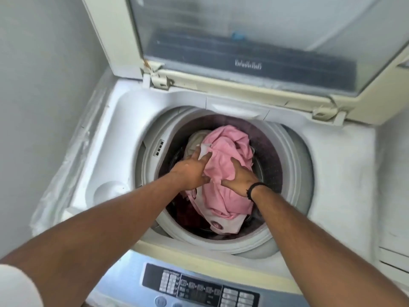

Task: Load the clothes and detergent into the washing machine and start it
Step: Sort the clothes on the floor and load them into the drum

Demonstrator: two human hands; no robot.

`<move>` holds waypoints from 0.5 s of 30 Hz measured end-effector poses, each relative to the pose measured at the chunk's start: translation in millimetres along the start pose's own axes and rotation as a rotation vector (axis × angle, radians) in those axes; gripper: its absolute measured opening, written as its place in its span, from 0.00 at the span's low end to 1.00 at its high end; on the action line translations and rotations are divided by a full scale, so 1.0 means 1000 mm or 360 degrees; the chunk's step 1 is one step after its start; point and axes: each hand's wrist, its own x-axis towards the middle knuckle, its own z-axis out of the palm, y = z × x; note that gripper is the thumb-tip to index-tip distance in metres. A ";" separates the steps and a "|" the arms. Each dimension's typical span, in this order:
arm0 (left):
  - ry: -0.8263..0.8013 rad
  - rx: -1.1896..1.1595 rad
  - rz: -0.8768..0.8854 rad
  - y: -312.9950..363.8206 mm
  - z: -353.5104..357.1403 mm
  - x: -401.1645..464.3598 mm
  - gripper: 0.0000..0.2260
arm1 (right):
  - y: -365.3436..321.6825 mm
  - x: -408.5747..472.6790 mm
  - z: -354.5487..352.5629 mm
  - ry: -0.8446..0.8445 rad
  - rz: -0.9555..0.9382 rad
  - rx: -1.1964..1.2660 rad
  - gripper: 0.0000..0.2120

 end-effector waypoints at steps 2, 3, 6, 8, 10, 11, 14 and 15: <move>0.0069 -0.0162 0.0028 0.008 -0.016 -0.032 0.37 | -0.009 -0.037 -0.021 0.0105 -0.0032 0.0172 0.44; 0.0093 -0.0239 0.0045 0.012 -0.022 -0.048 0.35 | -0.014 -0.059 -0.029 0.0160 -0.0059 0.0242 0.42; 0.0184 -0.0420 0.0126 0.026 -0.029 -0.102 0.32 | -0.024 -0.130 -0.037 0.0380 -0.0144 0.0254 0.33; 0.0210 -0.0453 0.0208 0.040 -0.028 -0.141 0.29 | -0.030 -0.178 -0.028 0.0578 -0.0172 0.0116 0.26; 0.0226 -0.0443 0.0298 0.051 -0.022 -0.173 0.25 | -0.032 -0.214 -0.012 0.0844 -0.0151 0.0082 0.18; 0.0233 -0.0443 0.0343 0.055 -0.020 -0.185 0.23 | -0.033 -0.227 -0.003 0.0978 -0.0119 0.0096 0.15; 0.0258 -0.0475 0.0427 0.060 -0.019 -0.208 0.15 | -0.031 -0.253 0.031 0.1292 0.0000 0.0081 0.15; 0.0271 -0.0426 0.0478 0.061 -0.018 -0.213 0.13 | -0.029 -0.261 0.045 0.1366 0.0037 0.0038 0.17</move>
